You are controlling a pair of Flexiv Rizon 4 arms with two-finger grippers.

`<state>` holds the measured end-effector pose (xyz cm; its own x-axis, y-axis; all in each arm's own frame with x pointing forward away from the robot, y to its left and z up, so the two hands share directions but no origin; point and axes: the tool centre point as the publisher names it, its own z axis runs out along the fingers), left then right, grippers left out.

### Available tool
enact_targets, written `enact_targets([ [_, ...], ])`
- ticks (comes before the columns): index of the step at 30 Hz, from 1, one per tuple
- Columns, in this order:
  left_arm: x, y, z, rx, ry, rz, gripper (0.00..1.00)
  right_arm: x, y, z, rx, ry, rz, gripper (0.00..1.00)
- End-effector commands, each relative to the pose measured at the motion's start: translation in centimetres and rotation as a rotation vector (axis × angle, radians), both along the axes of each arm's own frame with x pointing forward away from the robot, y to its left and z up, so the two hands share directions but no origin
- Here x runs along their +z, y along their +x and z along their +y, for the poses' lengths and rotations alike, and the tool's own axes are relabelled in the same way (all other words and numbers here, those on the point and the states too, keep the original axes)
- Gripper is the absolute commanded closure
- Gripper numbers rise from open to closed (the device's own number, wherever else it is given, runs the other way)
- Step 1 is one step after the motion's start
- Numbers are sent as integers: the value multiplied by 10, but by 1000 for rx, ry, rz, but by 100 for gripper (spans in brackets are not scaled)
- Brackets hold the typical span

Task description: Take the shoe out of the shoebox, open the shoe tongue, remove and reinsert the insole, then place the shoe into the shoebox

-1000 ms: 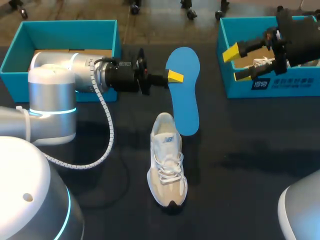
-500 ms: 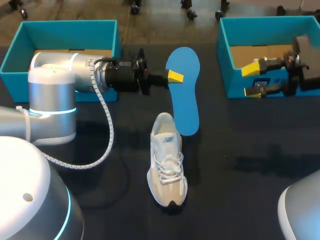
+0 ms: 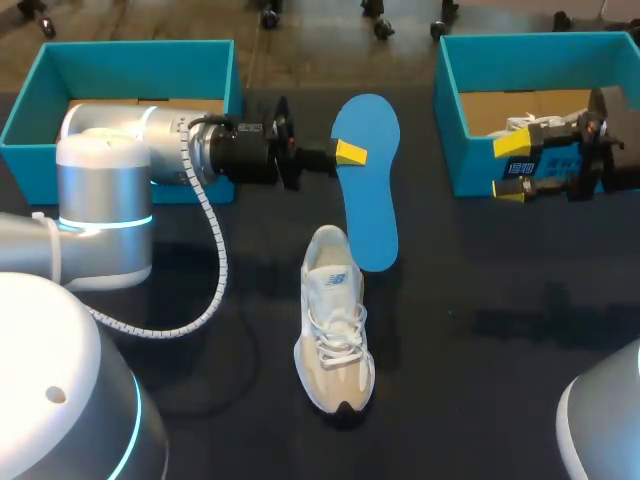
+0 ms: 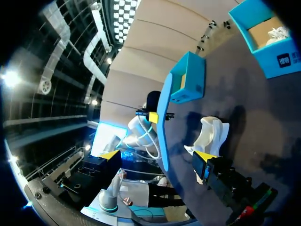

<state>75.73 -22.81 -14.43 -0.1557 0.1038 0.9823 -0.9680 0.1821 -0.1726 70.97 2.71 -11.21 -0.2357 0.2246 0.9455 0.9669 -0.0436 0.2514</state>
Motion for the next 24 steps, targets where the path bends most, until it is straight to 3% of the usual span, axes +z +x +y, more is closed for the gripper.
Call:
enact_targets([
  [1, -1, 0, -1, 1, -2, 0, 100, -5, 14, 3, 10, 26, -7, 0],
  [9, -1, 0, -1, 1, -2, 0, 100, -11, 25, -2, 6, 70, -10, 0],
  [21, -1, 0, -1, 1, -2, 0, 100, -12, 25, -5, 26, 109, 20, 0],
  [24, 3, 0, 2, -25, -36, -110, 100, -12, 25, -5, 26, 109, 20, 0],
])
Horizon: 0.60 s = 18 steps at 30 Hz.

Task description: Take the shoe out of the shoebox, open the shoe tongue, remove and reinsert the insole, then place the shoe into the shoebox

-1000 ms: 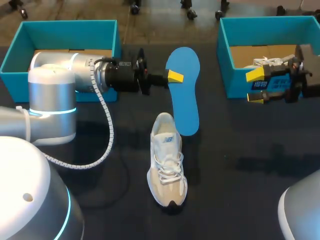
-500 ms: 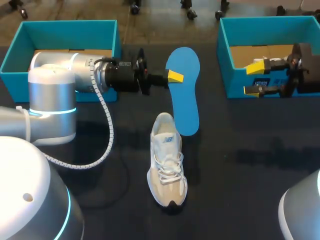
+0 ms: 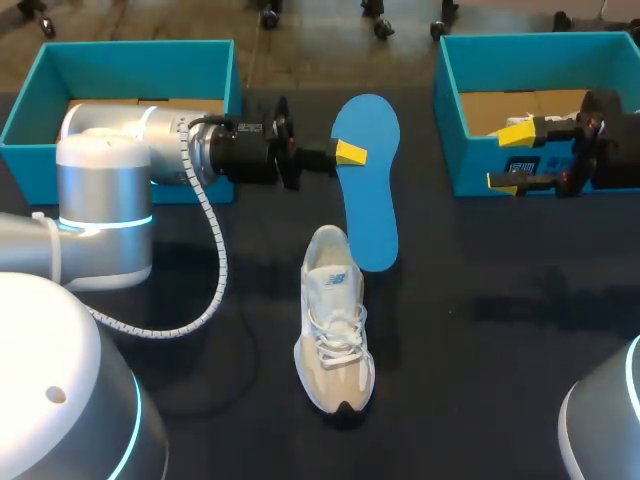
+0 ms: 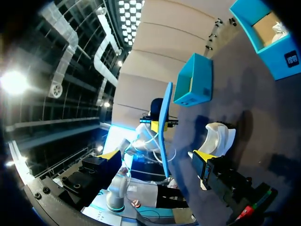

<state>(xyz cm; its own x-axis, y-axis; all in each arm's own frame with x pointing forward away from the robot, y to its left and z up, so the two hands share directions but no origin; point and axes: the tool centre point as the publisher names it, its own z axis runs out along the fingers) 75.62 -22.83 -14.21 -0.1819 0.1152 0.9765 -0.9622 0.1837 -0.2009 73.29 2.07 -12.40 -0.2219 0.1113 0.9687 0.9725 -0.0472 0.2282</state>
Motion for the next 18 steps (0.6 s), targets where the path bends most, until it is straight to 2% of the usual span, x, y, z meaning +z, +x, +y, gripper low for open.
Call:
enact_targets([
  [1, 2, 1, 3, -23, -40, -114, 100, 0, 2, 1, 2, -4, 2, 0],
  [9, 2, 1, 9, -112, -71, -415, 100, 0, 2, 1, 2, -4, 2, 0],
  [10, 1, 0, 10, -114, -80, -545, 100, 0, 2, 1, 2, -4, 2, 0],
  [13, -1, 3, 12, -78, -88, -714, 100, 0, 2, 1, 2, -4, 2, 0],
  [18, 6, 0, 17, -22, -95, -904, 100, 0, 2, 1, 2, -4, 2, 0],
])
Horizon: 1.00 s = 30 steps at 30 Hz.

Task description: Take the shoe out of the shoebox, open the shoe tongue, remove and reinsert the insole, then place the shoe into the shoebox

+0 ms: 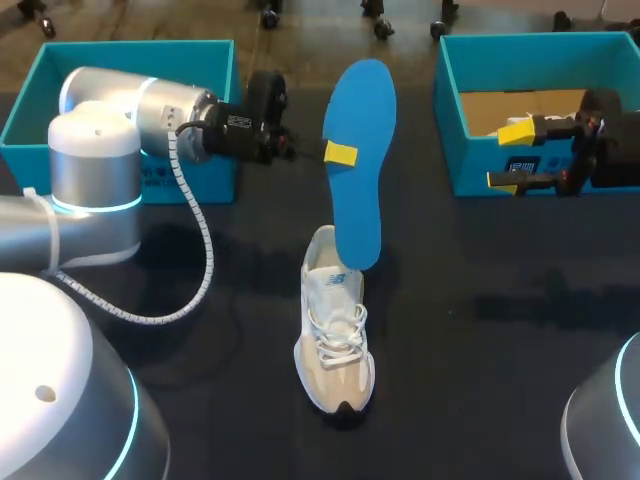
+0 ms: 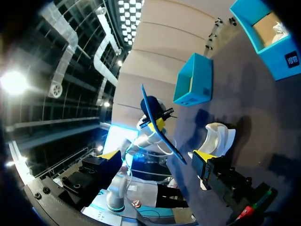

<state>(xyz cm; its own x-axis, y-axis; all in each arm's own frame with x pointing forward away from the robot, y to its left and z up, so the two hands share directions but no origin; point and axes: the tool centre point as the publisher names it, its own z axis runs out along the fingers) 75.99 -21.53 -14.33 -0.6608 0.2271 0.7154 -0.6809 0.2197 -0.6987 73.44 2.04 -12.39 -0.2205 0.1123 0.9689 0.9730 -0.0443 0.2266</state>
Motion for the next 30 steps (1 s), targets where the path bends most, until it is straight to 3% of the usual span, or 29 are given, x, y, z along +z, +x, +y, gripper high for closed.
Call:
enact_targets([
  [1, 8, -4, 5, 96, -50, -372, 100, 0, 1, 2, -1, -2, 0, 0],
  [9, 18, -8, 10, 134, -73, -618, 100, 0, 1, 2, -1, -2, 0, 0],
  [21, 13, 2, 17, 250, -125, -1136, 100, 0, 1, 2, -1, -2, 0, 0],
  [30, 21, 6, 25, 253, -151, -1341, 100, 0, 1, 2, -1, -2, 0, 0],
])
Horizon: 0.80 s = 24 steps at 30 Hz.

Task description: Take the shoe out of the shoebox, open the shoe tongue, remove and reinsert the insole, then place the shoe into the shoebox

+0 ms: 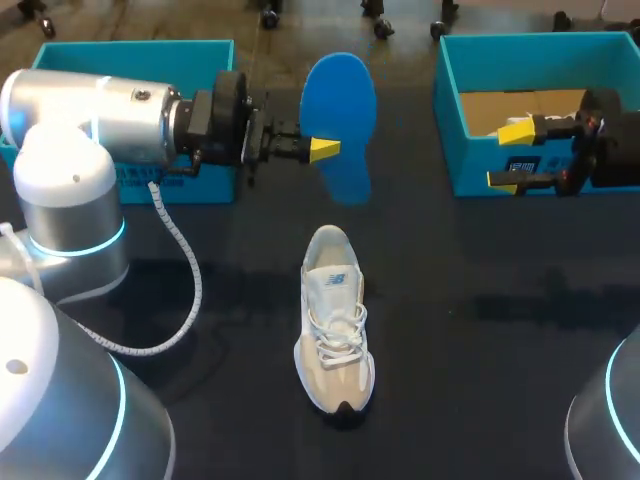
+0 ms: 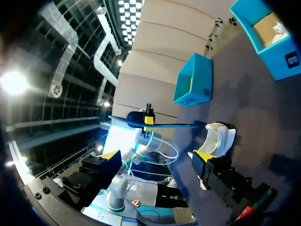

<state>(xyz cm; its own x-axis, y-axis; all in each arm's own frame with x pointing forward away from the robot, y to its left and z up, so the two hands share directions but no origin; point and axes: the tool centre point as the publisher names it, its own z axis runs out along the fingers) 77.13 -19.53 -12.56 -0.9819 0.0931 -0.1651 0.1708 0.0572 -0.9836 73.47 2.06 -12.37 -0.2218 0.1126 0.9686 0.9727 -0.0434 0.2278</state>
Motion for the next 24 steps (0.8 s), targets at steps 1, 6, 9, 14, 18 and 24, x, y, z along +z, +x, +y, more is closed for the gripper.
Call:
enact_targets([
  [1, 4, -5, 6, 73, -20, -413, 100, 0, 0, 1, -1, -1, 1, 0],
  [6, -5, 0, 11, 114, -19, -506, 100, 0, 0, 1, -1, -1, 1, 0],
  [9, -5, 0, 11, 114, -19, -506, 100, 0, 0, 1, -1, -1, 1, 0],
  [14, -5, 0, 11, 114, -19, -506, 100, 0, 0, 1, -1, -1, 1, 0],
  [18, -5, 0, 11, 114, -19, -506, 100, 0, 0, 1, -1, -1, 1, 0],
  [24, -5, 0, 11, 114, -19, -506, 100, 0, 0, 1, -1, -1, 1, 0],
])
